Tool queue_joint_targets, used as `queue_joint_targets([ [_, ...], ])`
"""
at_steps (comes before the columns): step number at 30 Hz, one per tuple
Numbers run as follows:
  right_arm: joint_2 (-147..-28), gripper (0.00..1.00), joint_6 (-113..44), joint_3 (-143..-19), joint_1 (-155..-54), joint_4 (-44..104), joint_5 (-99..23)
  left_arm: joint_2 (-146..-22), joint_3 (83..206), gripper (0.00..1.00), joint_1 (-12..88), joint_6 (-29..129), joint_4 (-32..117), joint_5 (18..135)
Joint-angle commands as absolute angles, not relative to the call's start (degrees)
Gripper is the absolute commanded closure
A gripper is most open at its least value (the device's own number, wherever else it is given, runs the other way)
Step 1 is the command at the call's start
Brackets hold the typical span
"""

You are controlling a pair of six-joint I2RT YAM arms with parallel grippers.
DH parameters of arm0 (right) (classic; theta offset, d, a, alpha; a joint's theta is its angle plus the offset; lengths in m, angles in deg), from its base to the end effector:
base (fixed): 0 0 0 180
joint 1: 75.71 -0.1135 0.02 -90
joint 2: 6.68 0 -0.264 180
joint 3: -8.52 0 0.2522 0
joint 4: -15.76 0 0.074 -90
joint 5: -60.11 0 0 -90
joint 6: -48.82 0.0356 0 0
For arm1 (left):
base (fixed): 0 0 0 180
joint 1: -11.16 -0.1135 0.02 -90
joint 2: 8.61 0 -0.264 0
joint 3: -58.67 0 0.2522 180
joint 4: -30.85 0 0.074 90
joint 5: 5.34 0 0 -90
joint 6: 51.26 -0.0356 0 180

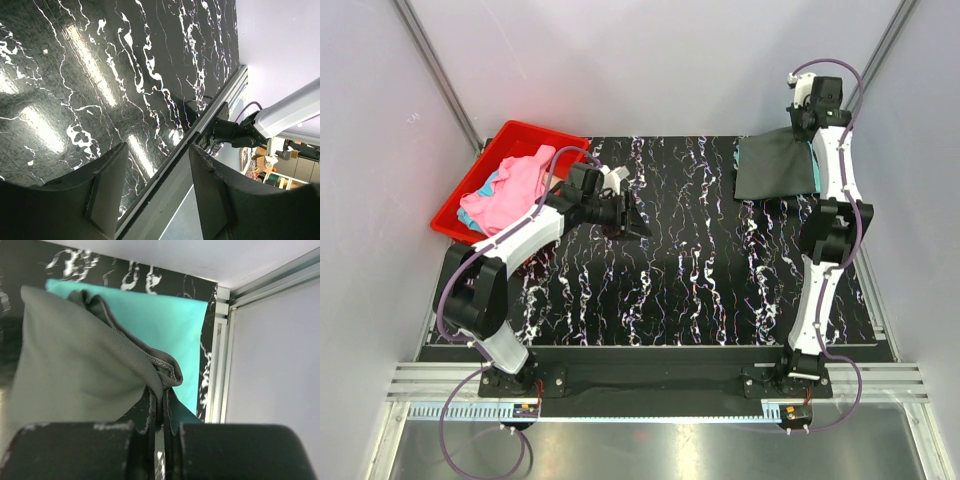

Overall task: Fold and stack the t-shirts
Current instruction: Neatly place the folded tshirt to the corner

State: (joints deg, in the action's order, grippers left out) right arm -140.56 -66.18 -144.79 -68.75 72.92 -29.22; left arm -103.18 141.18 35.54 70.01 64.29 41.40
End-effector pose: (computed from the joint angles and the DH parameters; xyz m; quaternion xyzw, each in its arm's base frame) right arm 0.5236 -0.0643 0.3206 -0.1382 0.8870 -0.1263 0.4220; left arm 0.3157 -0.1699 0.2527 0.0876 0.8672 -0.4660 0.1520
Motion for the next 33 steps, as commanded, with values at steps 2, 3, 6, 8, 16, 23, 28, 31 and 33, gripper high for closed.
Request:
queue_joint_targets([
  [2, -145.6, 0.98, -68.5, -149.2, -68.1, 61.3, -26.3, -103.1, 141.2, 0.43, 37.2, 68.1, 64.1, 40.6],
  [3, -146.9, 0.98, -68.7, -151.6, -68.1, 60.9, -26.5, -103.4, 141.4, 0.43, 37.5, 67.9, 64.3, 40.9],
  [6, -150.5, 0.88, -69.7, -153.4, -68.0, 57.2, -25.4, -104.1, 142.1, 0.43, 38.8, 66.9, 65.5, 41.7],
  [8, -152.0, 0.84, -70.6, -153.2, -68.1, 55.2, -25.0, -104.6, 142.0, 0.43, 38.8, 66.7, 65.7, 41.8],
  [16, -150.8, 0.17, -70.1, -149.0, -67.9, 43.5, -10.4, -104.5, 142.1, 0.43, 39.2, 67.4, 65.0, 43.0],
  [23, -139.3, 0.27, -54.9, -138.1, -67.9, 55.7, -13.0, -102.3, 143.3, 0.41, 39.1, 66.4, 66.6, 46.9],
  [28, -132.1, 0.32, -47.6, -131.8, -68.0, 65.2, -23.7, -100.9, 143.2, 0.41, 38.8, 65.9, 66.3, 46.8],
  [31, -127.1, 0.32, -43.3, -127.6, -68.0, 69.1, -28.0, -99.2, 143.8, 0.41, 38.1, 66.3, 65.3, 45.8],
  [33, -122.1, 0.34, -38.5, -125.2, -68.0, 72.1, -29.7, -97.7, 144.8, 0.41, 36.9, 67.1, 64.4, 44.2],
])
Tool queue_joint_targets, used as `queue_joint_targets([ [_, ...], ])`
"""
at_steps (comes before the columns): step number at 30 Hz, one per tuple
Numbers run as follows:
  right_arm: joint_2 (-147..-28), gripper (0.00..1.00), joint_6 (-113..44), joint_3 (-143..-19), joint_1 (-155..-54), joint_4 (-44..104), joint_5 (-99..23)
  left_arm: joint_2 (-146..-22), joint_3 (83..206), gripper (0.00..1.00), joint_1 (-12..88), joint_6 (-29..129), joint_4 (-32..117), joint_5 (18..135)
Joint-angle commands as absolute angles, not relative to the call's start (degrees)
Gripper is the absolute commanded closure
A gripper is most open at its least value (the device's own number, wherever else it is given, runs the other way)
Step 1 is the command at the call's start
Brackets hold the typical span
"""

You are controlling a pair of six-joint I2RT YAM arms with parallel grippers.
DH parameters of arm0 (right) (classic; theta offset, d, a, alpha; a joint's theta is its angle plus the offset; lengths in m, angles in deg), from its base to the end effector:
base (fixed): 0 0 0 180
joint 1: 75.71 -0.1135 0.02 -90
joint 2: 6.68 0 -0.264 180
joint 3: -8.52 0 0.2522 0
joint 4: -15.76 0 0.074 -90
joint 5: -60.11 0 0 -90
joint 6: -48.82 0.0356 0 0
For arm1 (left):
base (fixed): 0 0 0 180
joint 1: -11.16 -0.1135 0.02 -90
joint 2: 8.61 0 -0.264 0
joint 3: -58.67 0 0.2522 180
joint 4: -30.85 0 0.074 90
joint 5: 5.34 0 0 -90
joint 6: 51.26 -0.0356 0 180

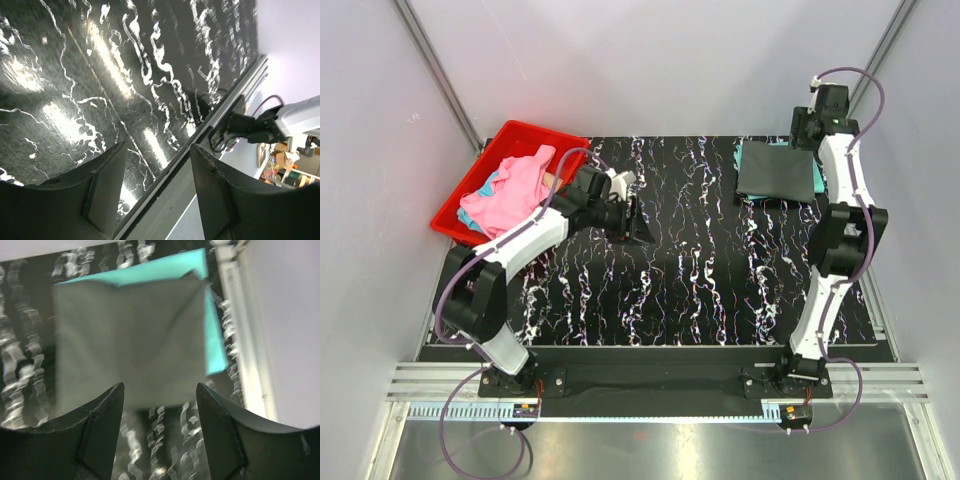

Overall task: Fold and stack the t-shirts
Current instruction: Neatly place the folded tshirt to the corner, then reset both grippers

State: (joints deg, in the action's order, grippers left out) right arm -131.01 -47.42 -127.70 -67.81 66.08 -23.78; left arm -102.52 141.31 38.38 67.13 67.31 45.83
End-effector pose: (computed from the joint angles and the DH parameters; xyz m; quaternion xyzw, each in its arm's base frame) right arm 0.4961 -0.0727 0.3155 0.0362 0.8987 -0.1011 0.4252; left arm 0.3044 -0.1817 0.2523 0.1109 0.8809 -0.4329 0.1562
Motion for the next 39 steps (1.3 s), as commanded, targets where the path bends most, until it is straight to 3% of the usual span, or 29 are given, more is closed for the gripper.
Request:
queue_joint_targets([
  [1, -120.1, 0.34, -36.4, -121.6, -68.1, 73.1, -33.3, -96.7, 145.1, 0.41, 36.5, 67.3, 63.5, 43.8],
  [5, -109.6, 0.31, -24.5, -112.1, -68.9, 77.8, -40.8, -92.9, 145.6, 0.41, 33.5, 67.7, 61.5, 43.7],
  [6, -105.5, 0.14, -23.7, -109.9, -69.7, 78.4, -41.7, -92.1, 145.5, 0.41, 33.2, 67.5, 61.2, 43.9],
  [8, -99.3, 0.01, -21.6, -104.1, -72.1, 80.0, -41.4, -89.0, 145.2, 0.41, 32.6, 66.4, 61.2, 45.1],
  [21, -73.3, 0.0, -12.1, -78.8, -73.2, 75.4, -55.0, -67.2, 136.7, 0.33, 32.3, 62.6, 62.0, 58.6],
  [22, -71.0, 0.0, -12.0, -78.1, -73.2, 74.2, -55.5, -66.2, 135.0, 0.21, 32.3, 63.7, 61.8, 59.9],
  [24, -69.0, 0.0, -12.2, -77.1, -73.2, 73.8, -54.7, -63.2, 133.2, 0.15, 32.2, 64.6, 60.3, 60.7],
  [25, -68.0, 0.0, -12.0, -76.9, -73.2, 73.9, -54.0, -62.3, 132.4, 0.05, 32.2, 65.7, 60.3, 62.1],
  [26, -66.5, 0.0, -12.1, -76.6, -73.2, 73.8, -53.4, -61.3, 131.1, 0.01, 32.2, 65.9, 60.3, 62.8],
  [39, -61.0, 0.0, -11.1, -76.9, -73.2, 76.5, -45.5, -57.4, 131.2, 0.01, 32.2, 65.6, 65.8, 62.4],
])
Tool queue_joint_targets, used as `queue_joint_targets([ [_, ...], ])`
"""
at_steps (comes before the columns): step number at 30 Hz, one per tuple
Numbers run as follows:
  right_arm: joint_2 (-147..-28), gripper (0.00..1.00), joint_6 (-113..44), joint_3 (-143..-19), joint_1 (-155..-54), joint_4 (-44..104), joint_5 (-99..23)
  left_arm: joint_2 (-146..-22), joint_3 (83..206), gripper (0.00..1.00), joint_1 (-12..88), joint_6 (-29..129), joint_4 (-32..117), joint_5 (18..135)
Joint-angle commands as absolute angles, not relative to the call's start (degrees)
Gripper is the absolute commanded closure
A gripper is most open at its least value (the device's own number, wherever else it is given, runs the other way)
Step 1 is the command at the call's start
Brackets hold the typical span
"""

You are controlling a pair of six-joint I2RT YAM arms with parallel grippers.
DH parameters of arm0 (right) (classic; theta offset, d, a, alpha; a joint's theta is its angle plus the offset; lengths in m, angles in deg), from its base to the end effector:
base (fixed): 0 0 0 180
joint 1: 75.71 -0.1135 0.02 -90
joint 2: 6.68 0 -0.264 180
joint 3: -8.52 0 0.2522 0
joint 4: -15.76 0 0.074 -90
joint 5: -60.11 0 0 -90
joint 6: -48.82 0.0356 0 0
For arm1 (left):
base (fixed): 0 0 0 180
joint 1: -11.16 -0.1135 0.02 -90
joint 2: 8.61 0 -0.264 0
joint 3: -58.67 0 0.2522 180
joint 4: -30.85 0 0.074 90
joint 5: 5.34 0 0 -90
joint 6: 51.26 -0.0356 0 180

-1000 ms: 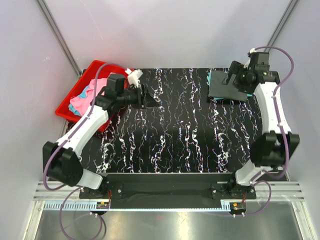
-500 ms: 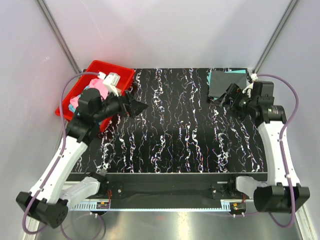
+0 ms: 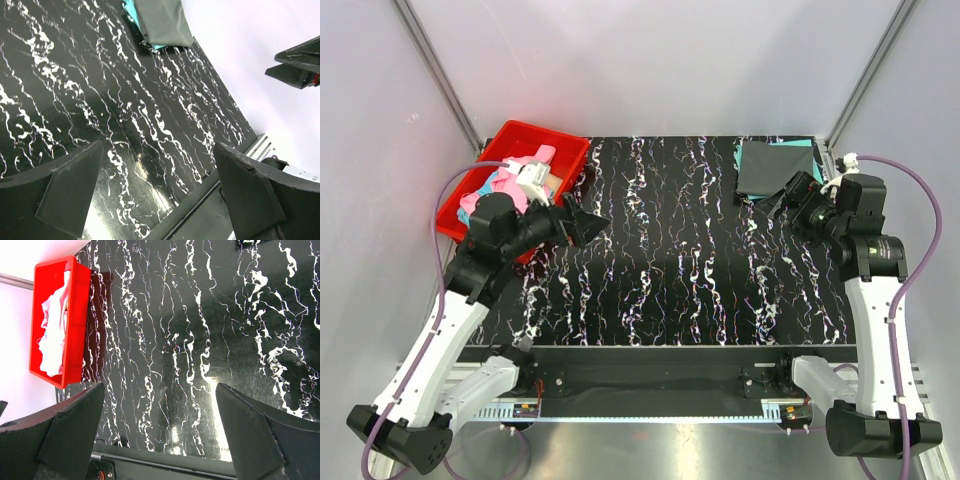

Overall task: Fold and stack the t-shirts
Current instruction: Reset both grippers

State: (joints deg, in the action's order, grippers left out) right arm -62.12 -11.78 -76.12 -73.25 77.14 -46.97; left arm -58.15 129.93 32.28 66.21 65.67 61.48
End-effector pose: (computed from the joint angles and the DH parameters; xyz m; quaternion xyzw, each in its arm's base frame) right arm 0.1821 0.0026 0.3964 0.1686 0.8521 0.2378 0.4346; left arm 0.1693 -0.0804 0.3835 0.0822 0.7729 -0.3940 0.4905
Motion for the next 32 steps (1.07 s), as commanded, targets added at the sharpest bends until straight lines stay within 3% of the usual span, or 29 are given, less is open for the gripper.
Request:
queue_joint_targets([
  [1, -60.9, 0.0, -11.2, -76.9, -73.1, 76.4, -45.9, -57.3, 131.3, 0.01, 32.2, 65.2, 66.0, 62.3],
  [10, -62.1, 0.0, -8.8, -75.4, -73.1, 76.5, -41.1, -57.7, 131.1, 0.01, 32.2, 64.5, 65.1, 58.1],
  [15, -61.6, 0.0, -9.1, -74.1, -73.1, 73.2, -46.9, -57.8, 131.3, 0.01, 32.2, 63.7, 66.7, 57.6],
  [32, -58.4, 0.0, -12.7, -75.1, -73.1, 76.3, -46.2, -57.1, 131.3, 0.01, 32.2, 64.5, 66.8, 59.9],
])
